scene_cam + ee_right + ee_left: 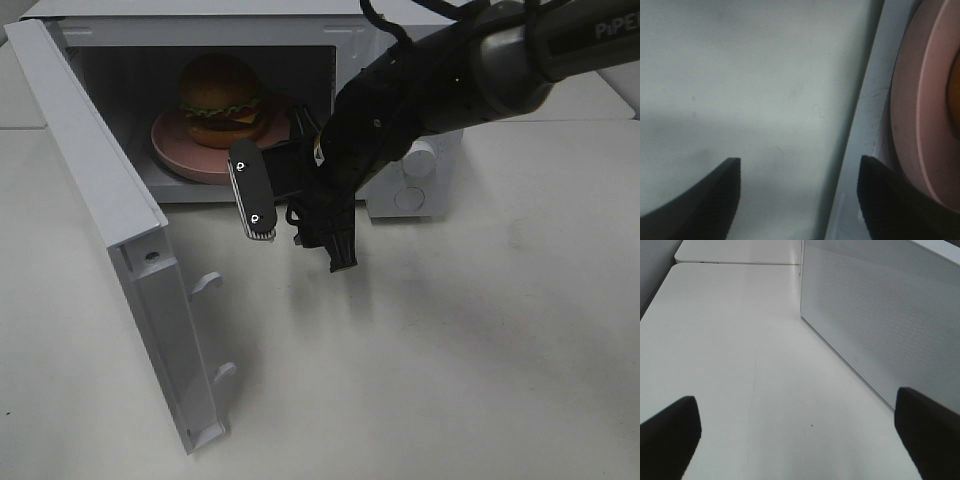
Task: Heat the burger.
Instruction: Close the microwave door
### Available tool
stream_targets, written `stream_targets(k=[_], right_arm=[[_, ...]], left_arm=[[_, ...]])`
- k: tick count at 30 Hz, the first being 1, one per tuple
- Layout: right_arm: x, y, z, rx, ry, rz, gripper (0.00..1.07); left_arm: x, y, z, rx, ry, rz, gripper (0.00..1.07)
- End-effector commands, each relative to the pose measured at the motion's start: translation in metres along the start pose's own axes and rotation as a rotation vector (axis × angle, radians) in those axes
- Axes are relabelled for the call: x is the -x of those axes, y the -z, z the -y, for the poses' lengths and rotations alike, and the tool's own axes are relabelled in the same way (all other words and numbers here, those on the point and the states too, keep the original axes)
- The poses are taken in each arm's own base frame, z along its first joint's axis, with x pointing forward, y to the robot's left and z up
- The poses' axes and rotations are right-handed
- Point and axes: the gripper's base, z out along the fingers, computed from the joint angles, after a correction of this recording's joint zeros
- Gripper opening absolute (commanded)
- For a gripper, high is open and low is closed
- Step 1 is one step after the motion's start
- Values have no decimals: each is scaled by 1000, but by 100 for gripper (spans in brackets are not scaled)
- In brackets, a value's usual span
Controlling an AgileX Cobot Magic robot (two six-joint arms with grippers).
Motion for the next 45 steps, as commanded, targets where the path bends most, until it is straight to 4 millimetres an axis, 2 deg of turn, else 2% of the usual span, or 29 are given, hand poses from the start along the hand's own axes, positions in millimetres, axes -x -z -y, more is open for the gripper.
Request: stream_targets(k=[1,7,9,21,24,34,39,40,41,42,44,45], right_arm=[[-1,10,-4,-14,-50,12,69],[-7,25,-22,-44,-173,52,79],[-9,36,-29,-59,-242,69,83],[-21,70,-51,-50,-467,72,81],[-24,87,-59,-30,-632,68,81],[-32,121,-75,43,-932,20,76],[-38,148,-83,81,-1198,-37,76],[-38,148,-83,81,-1198,-37,76],[-39,159,-85,81,-1266,-48,76],[-39,159,-85,81,-1266,-48,76],[-43,175,-89,88,-1321,-73,76],[-43,175,-89,88,-1321,-73,76]], left_arm=[[-2,3,0,1,-1,26,101],[-2,3,0,1,-1,26,101],[-2,3,0,1,-1,26,101],[-2,3,0,1,-1,26,101],[-2,3,0,1,-1,26,101],[-2,3,0,1,-1,26,101],[-2,3,0,1,-1,26,101],[-2,3,0,1,-1,26,101],[-2,3,0,1,-1,26,101],[-2,3,0,1,-1,26,101],[-2,3,0,1,-1,26,101],[-2,3,0,1,-1,26,101]])
